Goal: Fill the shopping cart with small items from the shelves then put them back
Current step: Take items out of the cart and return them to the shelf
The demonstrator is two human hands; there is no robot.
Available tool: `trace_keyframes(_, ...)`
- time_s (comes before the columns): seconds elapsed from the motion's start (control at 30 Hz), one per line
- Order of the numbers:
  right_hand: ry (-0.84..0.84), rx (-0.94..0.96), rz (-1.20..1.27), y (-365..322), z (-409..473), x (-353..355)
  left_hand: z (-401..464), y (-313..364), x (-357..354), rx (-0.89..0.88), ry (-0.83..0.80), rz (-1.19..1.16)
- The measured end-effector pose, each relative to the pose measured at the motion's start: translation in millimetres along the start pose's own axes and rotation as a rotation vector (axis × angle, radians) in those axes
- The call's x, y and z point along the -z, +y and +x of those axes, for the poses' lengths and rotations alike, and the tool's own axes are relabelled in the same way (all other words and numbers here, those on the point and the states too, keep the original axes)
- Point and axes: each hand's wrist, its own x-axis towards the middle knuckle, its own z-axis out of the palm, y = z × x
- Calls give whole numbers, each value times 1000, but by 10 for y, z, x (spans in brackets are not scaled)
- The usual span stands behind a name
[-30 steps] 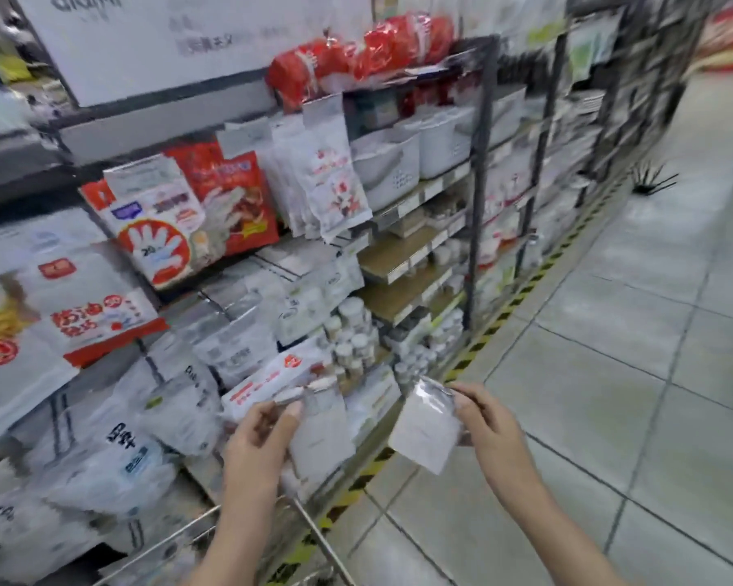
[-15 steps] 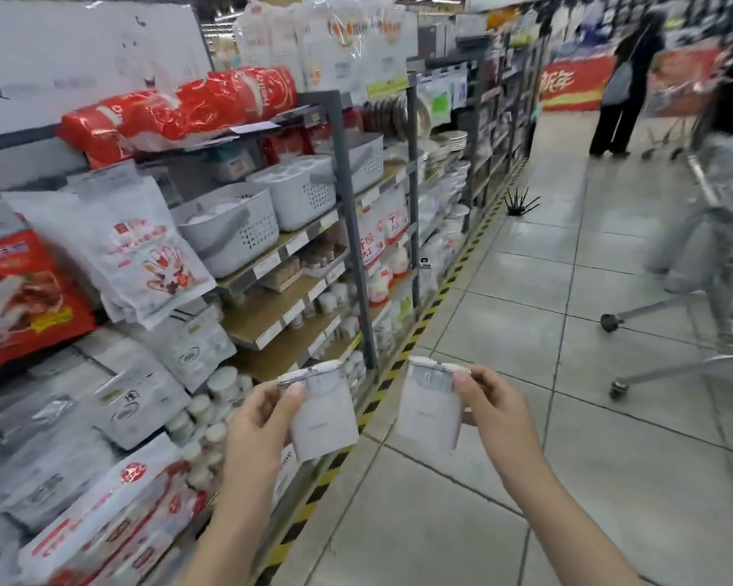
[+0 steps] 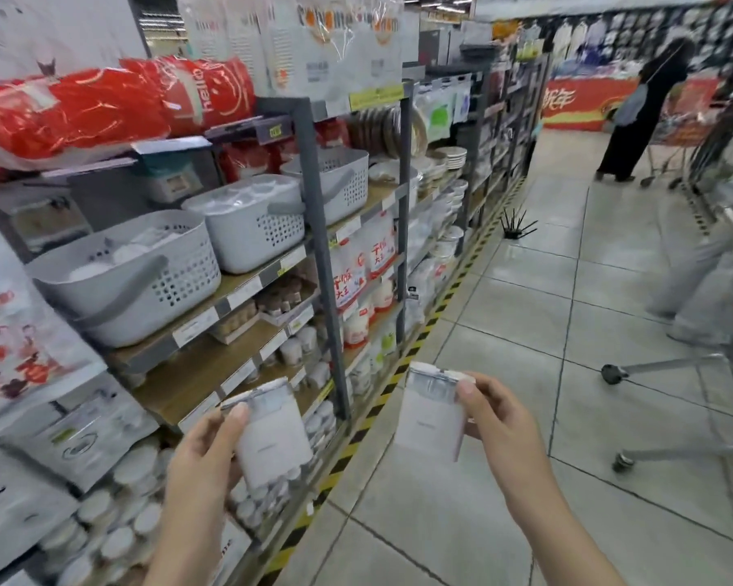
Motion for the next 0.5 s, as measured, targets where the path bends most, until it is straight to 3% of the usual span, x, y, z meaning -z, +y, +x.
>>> trace_keyframes(0.33,71,-65,46,229,1782,221,1238,205,-1452,-16,-122,59)
trace_keyframes(0.5,-6,-75,61,282,2863,247,1833,258,-2118,-51,-11,55)
